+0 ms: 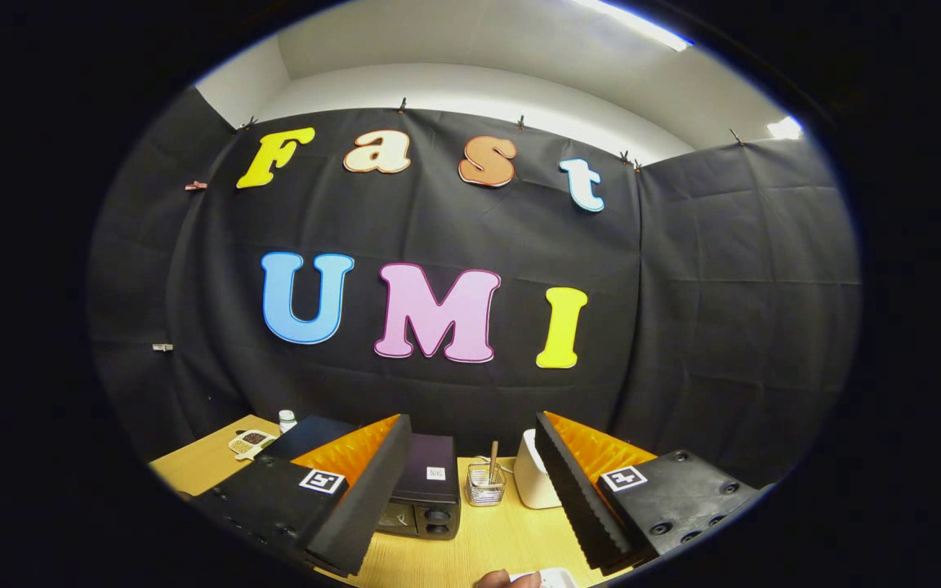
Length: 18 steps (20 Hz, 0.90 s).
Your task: Open the toaster oven, put the food inside, and close the toaster oven door.
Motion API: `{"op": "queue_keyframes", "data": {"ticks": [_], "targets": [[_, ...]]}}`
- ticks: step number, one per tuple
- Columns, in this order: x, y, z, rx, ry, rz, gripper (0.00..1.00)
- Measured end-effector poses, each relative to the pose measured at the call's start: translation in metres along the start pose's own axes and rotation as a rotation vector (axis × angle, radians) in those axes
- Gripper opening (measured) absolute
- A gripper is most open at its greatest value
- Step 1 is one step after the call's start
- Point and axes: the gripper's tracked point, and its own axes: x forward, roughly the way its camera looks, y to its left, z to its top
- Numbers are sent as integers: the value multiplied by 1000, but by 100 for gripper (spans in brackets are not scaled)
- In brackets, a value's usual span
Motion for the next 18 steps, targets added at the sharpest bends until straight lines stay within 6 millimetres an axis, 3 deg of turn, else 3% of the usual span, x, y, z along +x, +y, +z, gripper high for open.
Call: {"op": "queue_keyframes", "data": {"ticks": [12,15,18], "targets": [[0,2,-3,22,4,2,98],[1,16,-4,35,4,16,98],[5,44,-8,28,7,56,98]]}}
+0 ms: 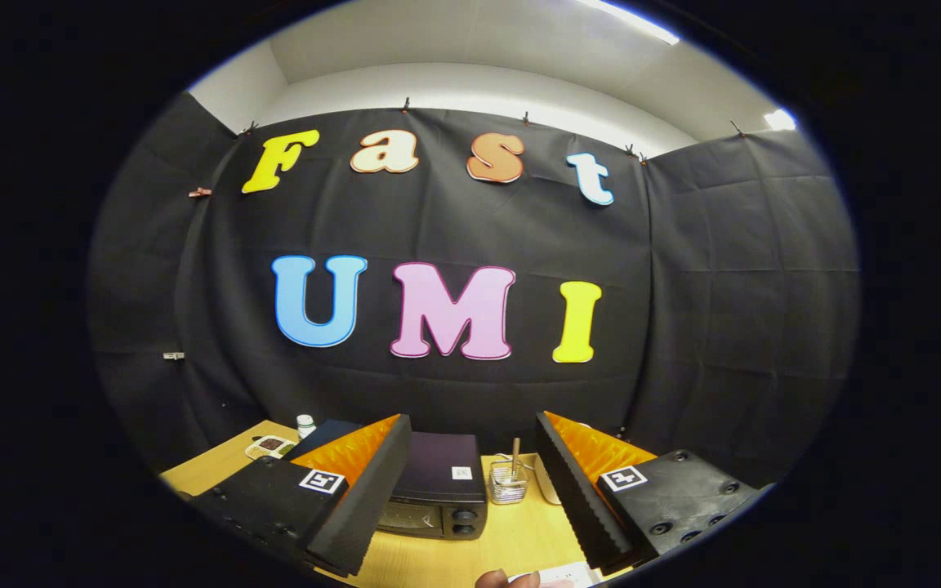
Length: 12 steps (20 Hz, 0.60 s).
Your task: Open the toaster oven, put the food inside, and close the toaster oven door.
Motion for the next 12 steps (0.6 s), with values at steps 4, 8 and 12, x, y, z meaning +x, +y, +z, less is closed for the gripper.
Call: {"op": "queue_keyframes", "data": {"ticks": [4,8,12], "targets": [[11,41,-16,-14,17,36,98],[24,75,-49,-24,84,53,98],[36,106,-88,-38,158,78,98]]}}
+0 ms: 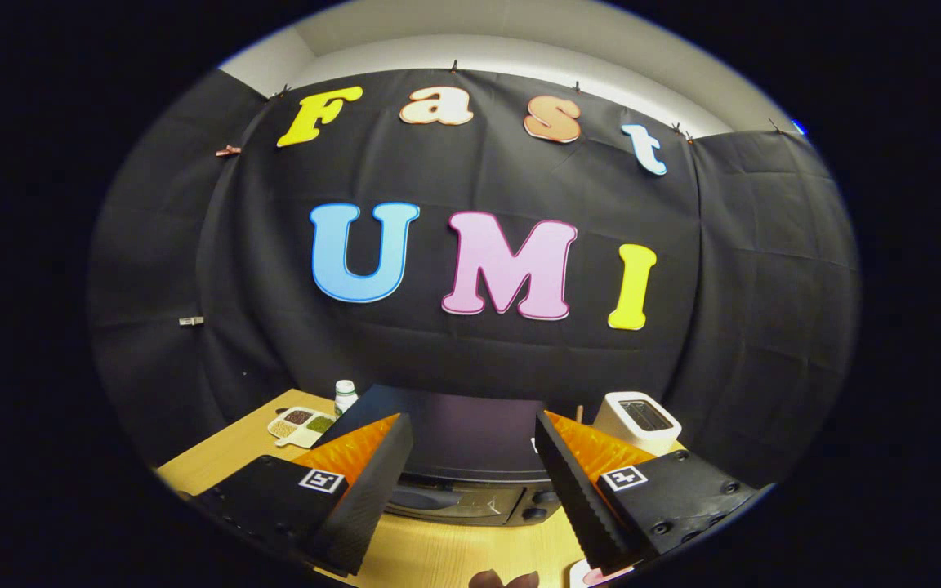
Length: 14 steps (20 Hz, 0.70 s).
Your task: Open the toaster oven, put the food inside, and close the toaster oven door.
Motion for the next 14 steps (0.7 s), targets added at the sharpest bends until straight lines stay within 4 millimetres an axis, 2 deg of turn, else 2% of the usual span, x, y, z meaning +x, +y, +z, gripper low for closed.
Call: {"op": "queue_keyframes", "data": {"ticks": [7,14], "targets": [[37,35,-62,9,141,8,98],[61,47,-108,11,253,0,98]]}}
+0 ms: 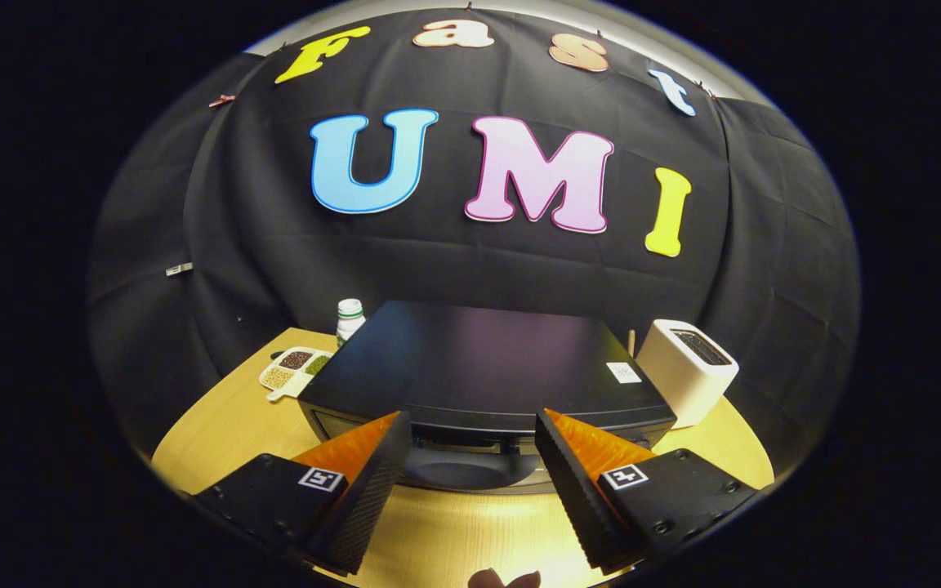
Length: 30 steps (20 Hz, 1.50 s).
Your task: Open the toaster oven, put the food inside, and close the toaster oven door.
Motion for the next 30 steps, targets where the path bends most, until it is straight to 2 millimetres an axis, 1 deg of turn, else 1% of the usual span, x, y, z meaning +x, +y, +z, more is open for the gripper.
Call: {"op": "queue_keyframes", "data": {"ticks": [3,6,10,13,16,23,26,30], "targets": [[9,1,-12,18,40,-6,98],[16,2,-14,51,50,-6,98],[14,2,-14,50,47,-7,99],[9,0,-20,110,63,-14,99],[-7,2,-29,91,73,-22,99],[-39,5,-62,112,130,-13,99],[-50,8,-81,110,170,-12,99],[-62,10,-113,83,237,-9,99]]}}
